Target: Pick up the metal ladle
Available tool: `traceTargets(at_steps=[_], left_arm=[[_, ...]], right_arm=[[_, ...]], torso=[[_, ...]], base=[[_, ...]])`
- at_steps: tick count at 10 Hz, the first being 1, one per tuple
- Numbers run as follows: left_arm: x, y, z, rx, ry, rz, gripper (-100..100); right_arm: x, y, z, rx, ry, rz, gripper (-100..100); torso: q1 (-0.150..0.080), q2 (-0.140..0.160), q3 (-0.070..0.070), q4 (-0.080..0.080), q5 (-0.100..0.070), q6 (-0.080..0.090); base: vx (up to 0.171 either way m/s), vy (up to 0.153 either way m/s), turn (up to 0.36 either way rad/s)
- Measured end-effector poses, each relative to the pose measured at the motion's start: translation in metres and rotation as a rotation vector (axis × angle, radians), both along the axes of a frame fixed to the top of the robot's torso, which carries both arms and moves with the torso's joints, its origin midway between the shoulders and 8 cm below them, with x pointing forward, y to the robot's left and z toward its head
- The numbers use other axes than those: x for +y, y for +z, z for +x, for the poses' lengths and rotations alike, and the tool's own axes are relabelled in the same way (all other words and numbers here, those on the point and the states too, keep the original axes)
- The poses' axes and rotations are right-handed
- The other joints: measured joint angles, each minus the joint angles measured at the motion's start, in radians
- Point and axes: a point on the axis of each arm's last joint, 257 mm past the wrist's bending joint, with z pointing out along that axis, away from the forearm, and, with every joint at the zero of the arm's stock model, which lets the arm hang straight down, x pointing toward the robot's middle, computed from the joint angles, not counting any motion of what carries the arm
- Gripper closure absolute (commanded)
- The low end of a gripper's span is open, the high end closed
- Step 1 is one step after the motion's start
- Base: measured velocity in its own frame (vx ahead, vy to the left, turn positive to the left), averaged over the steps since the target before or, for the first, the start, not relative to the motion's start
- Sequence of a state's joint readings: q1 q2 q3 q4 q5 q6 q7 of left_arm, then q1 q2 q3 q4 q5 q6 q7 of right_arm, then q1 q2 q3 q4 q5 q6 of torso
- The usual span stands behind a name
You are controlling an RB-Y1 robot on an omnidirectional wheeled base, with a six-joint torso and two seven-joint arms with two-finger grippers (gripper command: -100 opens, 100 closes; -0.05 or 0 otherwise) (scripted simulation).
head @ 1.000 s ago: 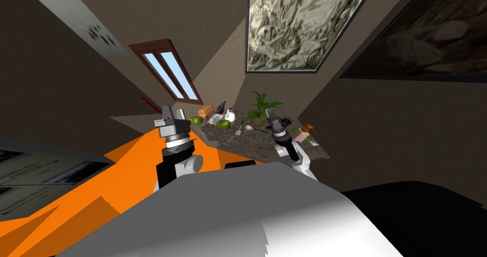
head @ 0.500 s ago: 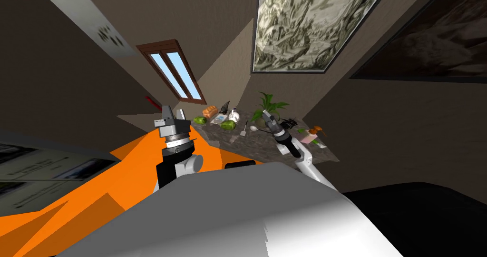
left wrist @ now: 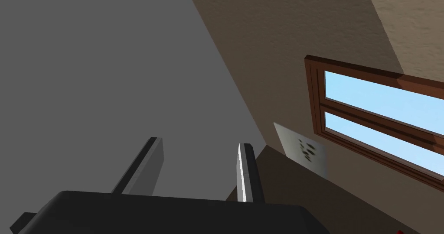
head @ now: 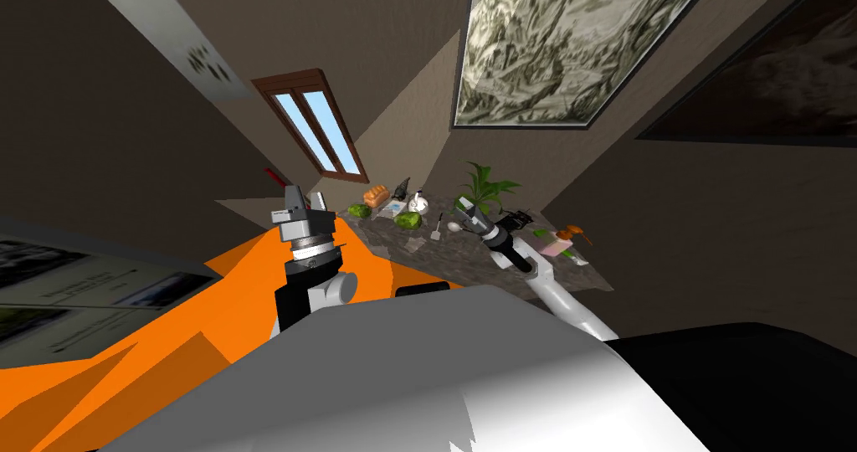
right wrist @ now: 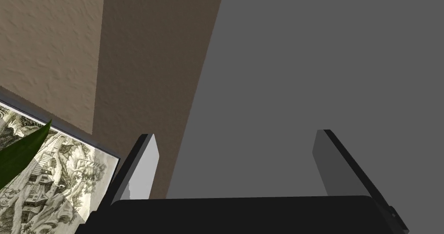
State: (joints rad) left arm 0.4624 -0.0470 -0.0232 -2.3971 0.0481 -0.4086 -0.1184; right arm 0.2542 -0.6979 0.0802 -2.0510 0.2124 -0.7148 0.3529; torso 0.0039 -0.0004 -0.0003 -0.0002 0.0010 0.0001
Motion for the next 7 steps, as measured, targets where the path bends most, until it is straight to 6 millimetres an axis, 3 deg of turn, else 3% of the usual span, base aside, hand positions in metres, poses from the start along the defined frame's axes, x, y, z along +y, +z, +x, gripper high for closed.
traceTargets(at_steps=[4, 7], left_arm=[[0.0, 0.0, 0.0, 0.0, 0.0, 0.0, 0], [0.0, 0.0, 0.0, 0.0, 0.0, 0.0, 0]], right_arm=[[0.001, -0.033, 0.004, -0.027, -0.013, -0.197, -100], [-0.004, -0.068, 0.011, -0.038, -0.025, -0.365, -100]], torso=[[-0.001, 0.0, 0.0, 0.0, 0.0, 0.0], [-0.001, 0.0, 0.0, 0.0, 0.0, 0.001]], base=[[0.021, 0.06, 0.051], [0.018, 0.058, 0.08]])
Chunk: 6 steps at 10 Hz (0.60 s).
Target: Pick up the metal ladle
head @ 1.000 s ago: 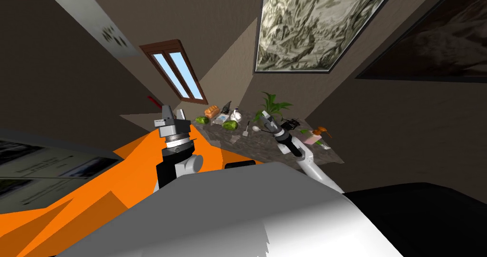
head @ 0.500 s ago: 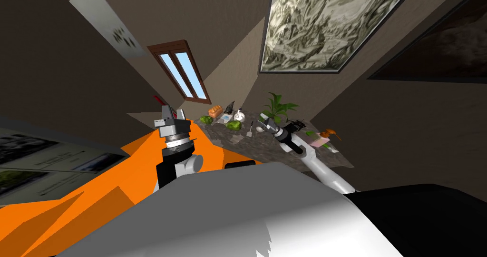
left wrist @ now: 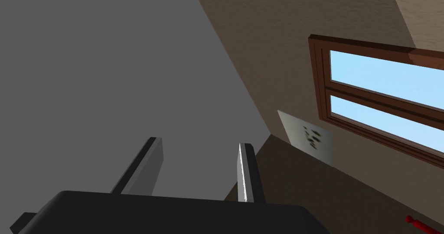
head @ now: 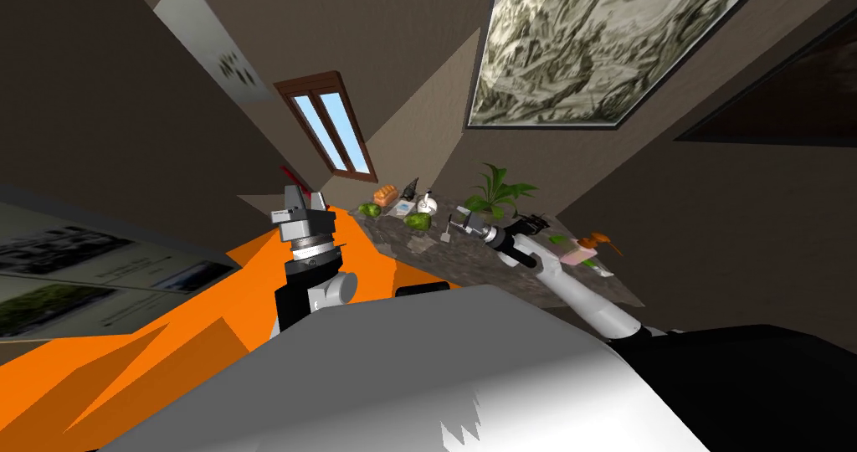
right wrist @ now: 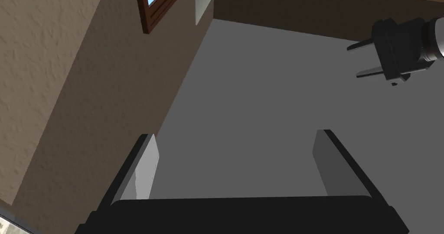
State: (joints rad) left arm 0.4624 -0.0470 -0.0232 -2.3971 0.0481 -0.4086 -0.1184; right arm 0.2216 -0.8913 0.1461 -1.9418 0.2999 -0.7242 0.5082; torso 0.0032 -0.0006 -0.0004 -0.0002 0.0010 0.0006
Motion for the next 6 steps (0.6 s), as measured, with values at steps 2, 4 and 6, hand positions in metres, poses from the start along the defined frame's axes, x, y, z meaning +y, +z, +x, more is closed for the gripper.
traceTargets(at_steps=[2, 4, 6], left_arm=[[0.0, 0.0, 0.0, 0.0, 0.0, 0.0, 0], [0.0, 0.0, 0.0, 0.0, 0.0, 0.0, 0], [0.0, 0.0, 0.0, 0.0, 0.0, 0.0, 0]], right_arm=[[-0.008, -0.019, 0.003, -0.005, -0.005, -0.096, -100], [-0.017, -0.037, 0.006, -0.006, -0.013, -0.19, -100], [-0.025, -0.059, 0.007, -0.008, -0.018, -0.286, -100]], torso=[[-0.001, 0.001, 0.0, 0.0, 0.0, 0.0], [-0.002, 0.001, 0.001, 0.0, -0.001, 0.0], [-0.002, 0.001, 0.0, 0.0, -0.001, 0.0]], base=[[0.01, 0.033, 0.062], [0.011, 0.024, 0.072], [0.007, 0.021, 0.074]])
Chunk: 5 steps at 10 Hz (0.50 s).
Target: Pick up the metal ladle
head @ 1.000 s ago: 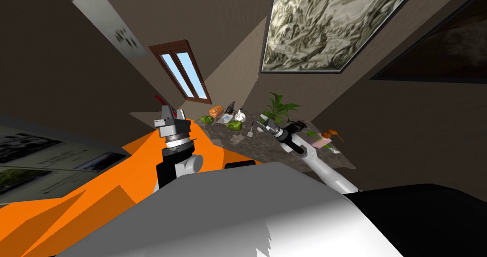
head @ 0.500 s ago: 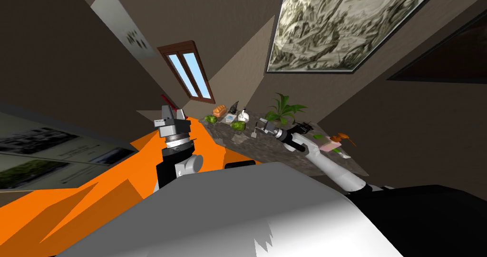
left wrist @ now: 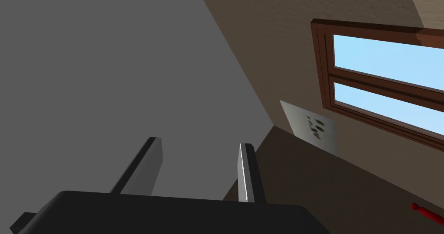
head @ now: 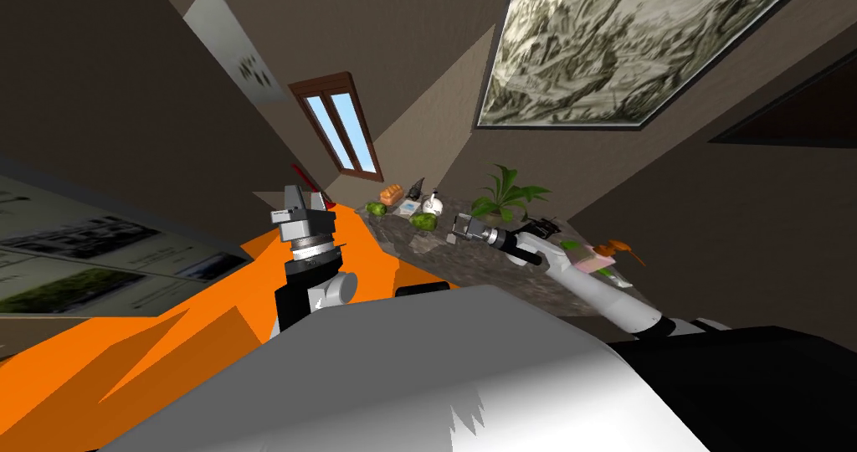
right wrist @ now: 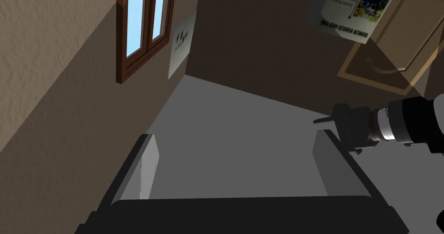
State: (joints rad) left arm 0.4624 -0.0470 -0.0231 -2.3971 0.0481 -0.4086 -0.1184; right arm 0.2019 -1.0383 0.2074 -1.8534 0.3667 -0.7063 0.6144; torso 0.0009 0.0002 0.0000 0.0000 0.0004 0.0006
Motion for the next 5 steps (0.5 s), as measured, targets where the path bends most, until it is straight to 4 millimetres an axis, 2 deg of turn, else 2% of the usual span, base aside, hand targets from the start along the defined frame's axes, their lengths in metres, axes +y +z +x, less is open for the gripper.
traceTargets(at_steps=[2, 4, 5], left_arm=[[0.0, 0.0, 0.0, 0.0, 0.0, 0.0, 0], [0.0, 0.0, 0.0, 0.0, 0.0, 0.0, 0], [0.0, 0.0, 0.0, 0.0, 0.0, 0.0, 0]], right_arm=[[-0.015, -0.017, -0.001, 0.001, -0.006, -0.094, -100], [-0.037, -0.05, 0.0, 0.008, -0.011, -0.23, -100], [-0.046, -0.057, 0.003, 0.007, -0.012, -0.279, -100]], torso=[[0.0, 0.001, 0.0, 0.0, 0.0, 0.0], [0.0, 0.0, 0.0, 0.0, 0.0, 0.0], [0.0, 0.0, 0.0, 0.0, 0.0, 0.0]], base=[[0.004, 0.019, 0.071], [0.008, 0.021, 0.111], [0.003, 0.012, 0.088]])
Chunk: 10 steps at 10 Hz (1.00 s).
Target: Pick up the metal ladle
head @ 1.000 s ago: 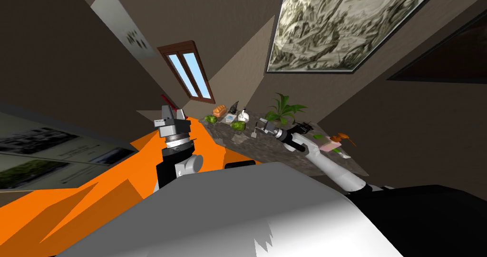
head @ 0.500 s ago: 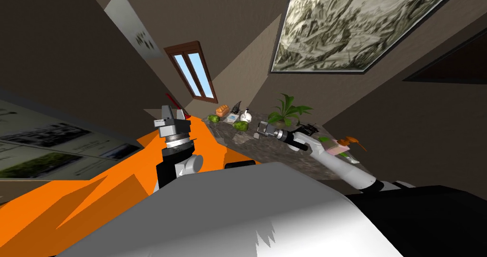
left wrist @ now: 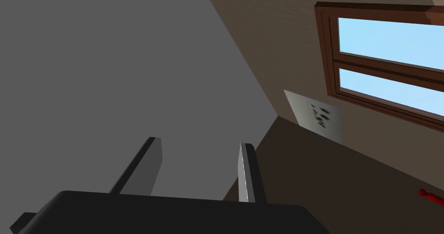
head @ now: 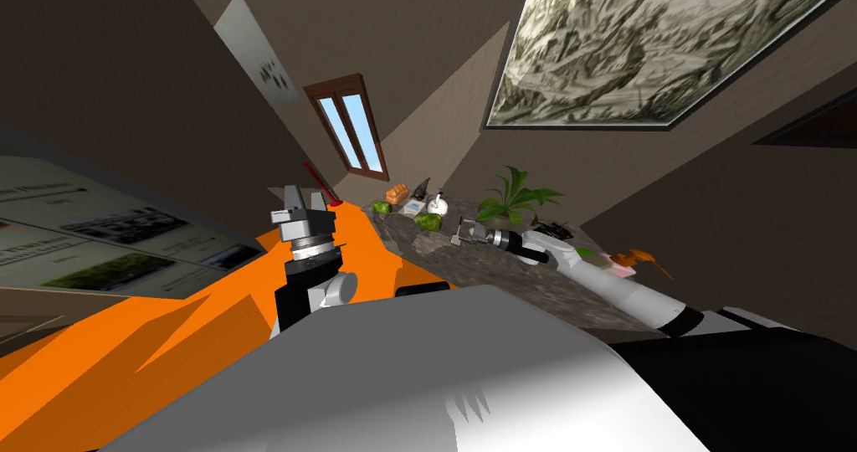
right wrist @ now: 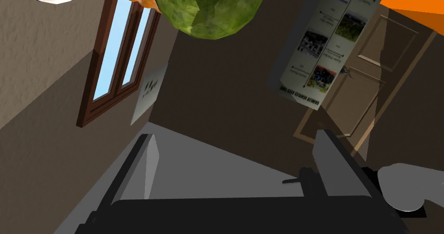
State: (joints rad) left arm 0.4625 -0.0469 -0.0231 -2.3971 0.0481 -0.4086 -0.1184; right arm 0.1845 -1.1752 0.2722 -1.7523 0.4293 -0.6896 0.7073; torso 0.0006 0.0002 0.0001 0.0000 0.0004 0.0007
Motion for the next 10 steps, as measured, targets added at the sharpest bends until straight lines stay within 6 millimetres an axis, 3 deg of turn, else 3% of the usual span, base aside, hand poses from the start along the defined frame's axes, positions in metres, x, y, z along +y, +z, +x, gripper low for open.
traceTargets(at_steps=[2, 10], left_arm=[[0.0, 0.0, 0.0, 0.0, 0.0, 0.0, 0], [0.0, 0.0, 0.0, 0.0, 0.0, 0.0, 0]], right_arm=[[-0.027, -0.032, -0.005, 0.016, -0.006, -0.137, -100], [-0.124, -0.087, -0.023, 0.048, 0.006, -0.506, -100]], torso=[[0.0, 0.001, 0.0, 0.0, 0.0, 0.0], [-0.001, 0.0, 0.0, 0.0, -0.001, 0.0]], base=[[0.001, 0.011, 0.102], [0.004, 0.004, 0.076]])
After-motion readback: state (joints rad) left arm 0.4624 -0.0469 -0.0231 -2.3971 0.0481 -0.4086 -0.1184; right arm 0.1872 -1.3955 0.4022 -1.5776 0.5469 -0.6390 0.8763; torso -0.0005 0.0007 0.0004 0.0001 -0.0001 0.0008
